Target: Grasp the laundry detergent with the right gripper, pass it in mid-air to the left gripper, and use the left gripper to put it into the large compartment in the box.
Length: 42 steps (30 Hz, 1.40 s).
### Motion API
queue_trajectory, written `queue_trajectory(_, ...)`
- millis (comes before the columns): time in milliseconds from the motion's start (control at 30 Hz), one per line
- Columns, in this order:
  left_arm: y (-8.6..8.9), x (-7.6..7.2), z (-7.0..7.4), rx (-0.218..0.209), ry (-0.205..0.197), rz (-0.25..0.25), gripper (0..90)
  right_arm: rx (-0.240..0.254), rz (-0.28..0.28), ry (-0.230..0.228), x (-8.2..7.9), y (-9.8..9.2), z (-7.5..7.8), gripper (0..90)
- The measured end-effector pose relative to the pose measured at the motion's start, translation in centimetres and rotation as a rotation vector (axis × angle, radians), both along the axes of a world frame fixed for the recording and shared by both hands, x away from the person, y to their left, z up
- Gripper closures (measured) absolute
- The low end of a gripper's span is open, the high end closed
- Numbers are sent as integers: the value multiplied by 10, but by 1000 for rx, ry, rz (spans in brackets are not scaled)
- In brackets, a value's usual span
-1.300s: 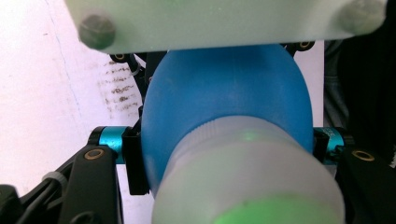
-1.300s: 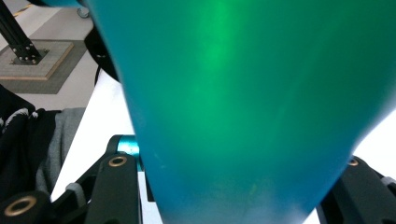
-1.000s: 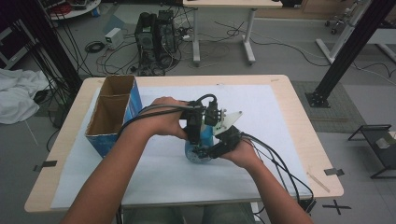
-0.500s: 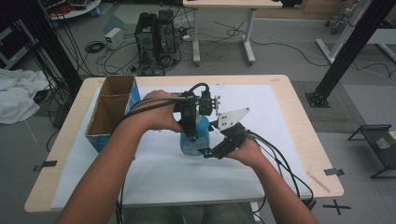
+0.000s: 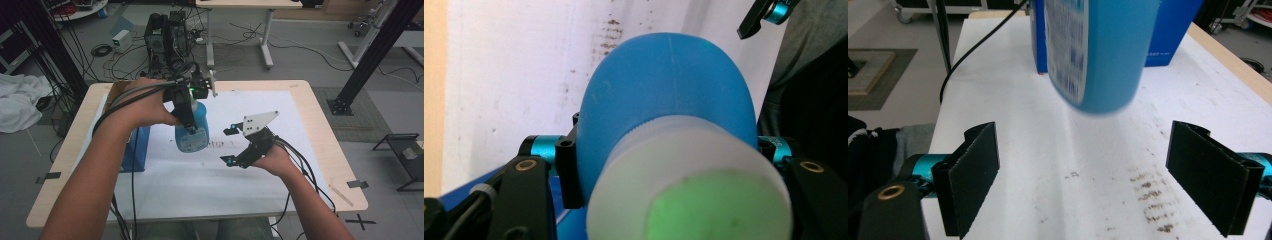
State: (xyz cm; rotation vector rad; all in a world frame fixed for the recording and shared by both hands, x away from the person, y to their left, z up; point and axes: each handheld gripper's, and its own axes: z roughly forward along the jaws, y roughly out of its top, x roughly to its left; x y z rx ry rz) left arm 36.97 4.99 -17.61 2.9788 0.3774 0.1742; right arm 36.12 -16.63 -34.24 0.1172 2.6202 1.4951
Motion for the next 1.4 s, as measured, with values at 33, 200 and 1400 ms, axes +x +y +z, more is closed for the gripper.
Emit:
queue_trajectory(33,3,0,3,-6,0,14,383,-1,-2,1,0,0,0,130)
queue_trajectory(200,22,1,18,-52,6,107,383,-23,-11,1,2,-4,4,129)
queue_trajectory(1400,149,18,84,-143,-22,722,382,-94,-40,48,8,-6,1,129)
